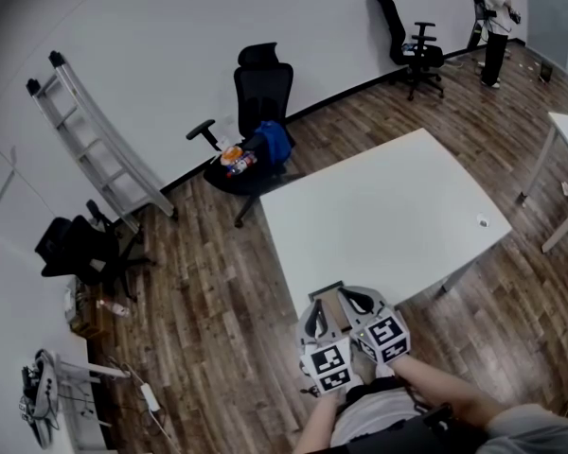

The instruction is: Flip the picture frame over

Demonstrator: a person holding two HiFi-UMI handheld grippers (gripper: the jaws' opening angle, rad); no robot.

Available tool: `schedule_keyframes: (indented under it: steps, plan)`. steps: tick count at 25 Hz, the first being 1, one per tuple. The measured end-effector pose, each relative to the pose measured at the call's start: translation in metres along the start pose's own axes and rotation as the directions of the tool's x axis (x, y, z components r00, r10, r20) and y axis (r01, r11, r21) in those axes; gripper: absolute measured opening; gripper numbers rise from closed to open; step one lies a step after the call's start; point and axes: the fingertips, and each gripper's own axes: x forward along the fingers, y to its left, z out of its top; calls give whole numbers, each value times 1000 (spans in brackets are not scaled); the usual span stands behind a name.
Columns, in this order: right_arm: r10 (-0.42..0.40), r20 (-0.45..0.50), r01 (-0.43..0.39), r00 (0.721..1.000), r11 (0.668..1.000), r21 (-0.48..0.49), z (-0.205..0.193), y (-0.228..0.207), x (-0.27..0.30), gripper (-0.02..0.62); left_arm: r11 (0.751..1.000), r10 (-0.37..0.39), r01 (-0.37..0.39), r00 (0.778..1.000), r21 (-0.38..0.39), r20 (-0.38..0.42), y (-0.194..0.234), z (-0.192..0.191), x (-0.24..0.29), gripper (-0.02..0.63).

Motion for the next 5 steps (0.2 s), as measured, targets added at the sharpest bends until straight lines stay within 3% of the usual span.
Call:
schedule_keyframes:
  steps: [5]
  plan:
    - [-2, -4, 2, 1000, 1000, 0, 1, 0, 4, -2, 1000, 4, -4, 1000, -14, -6, 5, 0, 2, 3]
